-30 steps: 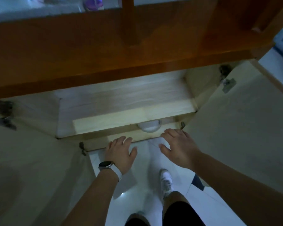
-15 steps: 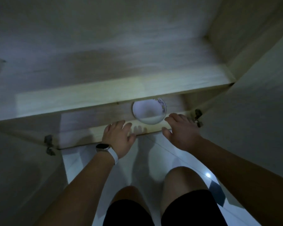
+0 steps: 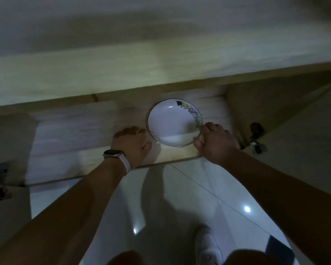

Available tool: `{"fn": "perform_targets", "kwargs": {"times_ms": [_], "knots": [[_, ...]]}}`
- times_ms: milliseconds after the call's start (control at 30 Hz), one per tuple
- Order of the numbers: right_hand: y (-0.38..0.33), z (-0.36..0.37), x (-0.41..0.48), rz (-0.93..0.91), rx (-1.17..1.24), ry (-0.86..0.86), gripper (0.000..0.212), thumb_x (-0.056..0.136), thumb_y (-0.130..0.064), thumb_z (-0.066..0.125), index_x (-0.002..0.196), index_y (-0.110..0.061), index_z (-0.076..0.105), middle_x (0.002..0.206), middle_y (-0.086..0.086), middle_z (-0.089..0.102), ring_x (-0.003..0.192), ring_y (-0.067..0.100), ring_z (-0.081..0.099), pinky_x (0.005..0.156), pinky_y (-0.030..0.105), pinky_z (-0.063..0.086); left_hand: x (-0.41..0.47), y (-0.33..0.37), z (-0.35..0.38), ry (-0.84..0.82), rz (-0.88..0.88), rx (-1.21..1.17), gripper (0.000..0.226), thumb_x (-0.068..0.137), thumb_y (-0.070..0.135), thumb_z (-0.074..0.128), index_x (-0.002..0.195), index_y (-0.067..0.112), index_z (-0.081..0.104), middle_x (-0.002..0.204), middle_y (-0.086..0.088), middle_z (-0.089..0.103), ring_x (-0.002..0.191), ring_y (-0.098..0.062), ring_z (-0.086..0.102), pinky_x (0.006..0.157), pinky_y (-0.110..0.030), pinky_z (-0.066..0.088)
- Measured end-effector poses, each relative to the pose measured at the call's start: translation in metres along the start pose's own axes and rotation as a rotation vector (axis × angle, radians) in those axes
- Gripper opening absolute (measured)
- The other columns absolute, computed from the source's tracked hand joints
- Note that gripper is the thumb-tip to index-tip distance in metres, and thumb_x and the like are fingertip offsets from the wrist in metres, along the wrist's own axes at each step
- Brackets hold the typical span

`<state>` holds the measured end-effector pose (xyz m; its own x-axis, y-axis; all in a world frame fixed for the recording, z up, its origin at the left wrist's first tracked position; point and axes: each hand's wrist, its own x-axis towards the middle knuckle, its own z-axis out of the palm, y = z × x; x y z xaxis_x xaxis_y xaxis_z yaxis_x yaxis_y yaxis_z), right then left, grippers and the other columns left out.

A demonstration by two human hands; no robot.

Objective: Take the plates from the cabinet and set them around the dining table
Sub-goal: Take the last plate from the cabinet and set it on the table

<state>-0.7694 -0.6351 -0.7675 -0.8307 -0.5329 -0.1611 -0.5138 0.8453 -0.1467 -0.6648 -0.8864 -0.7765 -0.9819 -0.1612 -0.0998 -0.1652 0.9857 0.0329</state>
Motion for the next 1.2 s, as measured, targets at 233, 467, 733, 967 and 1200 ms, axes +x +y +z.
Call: {"fn": "perform_targets", "kwargs": {"times_ms": [233,467,733,967,1200], "knots": [[0.017,0.029,0.035,0.168,0.101,0.026,0.048,0.091,-0.047,0.042,0.119,-0.009,0.051,0.115,0.014,0.052,0.105,0.031,0.049,0.081,0.040,0.045,0.028,0.011,0.032,-0.034,-0.101,-0.254,0.038,0.085,0.047,0.029,0.088,0.019,0.055,0.081,-0.005,0.053,0.076,-0.032,0.054,0.072,-0.038,0.049],[0.024,0.050,0.058,0.306,0.424,-0.013,0.044,0.094,-0.046,0.044,0.108,-0.006,0.051,0.095,0.010,0.056,0.085,0.025,0.055,0.069,0.032,0.042,0.047,0.023,0.054,-0.105,-0.534,-1.059,0.032,0.083,0.052,0.058,0.086,0.020,0.060,0.081,0.001,0.063,0.079,-0.020,0.061,0.070,-0.022,0.054],[0.024,0.064,0.075,0.311,0.662,0.048,0.026,0.092,-0.042,0.057,0.097,-0.016,0.053,0.087,0.000,0.058,0.079,0.020,0.055,0.070,0.027,0.038,0.074,0.014,0.064,-0.108,-0.571,-0.886,0.028,0.090,0.045,0.055,0.093,0.017,0.056,0.078,0.005,0.056,0.071,-0.017,0.052,0.065,-0.029,0.037],[0.020,0.068,0.080,0.308,0.779,0.117,0.018,0.091,-0.026,0.062,0.097,-0.010,0.056,0.074,-0.007,0.053,0.064,0.006,0.050,0.055,0.017,0.038,0.077,0.018,0.063,-0.080,-0.527,-0.841,0.019,0.087,0.029,0.054,0.091,0.012,0.062,0.077,-0.001,0.060,0.068,-0.019,0.055,0.053,-0.027,0.034],[0.015,0.063,0.055,0.352,1.090,0.114,0.026,0.089,-0.020,0.066,0.111,-0.010,0.056,0.097,-0.001,0.062,0.081,0.005,0.057,0.069,0.022,0.048,0.056,0.029,0.065,-0.011,-0.601,-1.330,0.026,0.083,0.021,0.056,0.105,0.008,0.064,0.095,-0.011,0.069,0.087,-0.027,0.065,0.063,-0.033,0.054]]}}
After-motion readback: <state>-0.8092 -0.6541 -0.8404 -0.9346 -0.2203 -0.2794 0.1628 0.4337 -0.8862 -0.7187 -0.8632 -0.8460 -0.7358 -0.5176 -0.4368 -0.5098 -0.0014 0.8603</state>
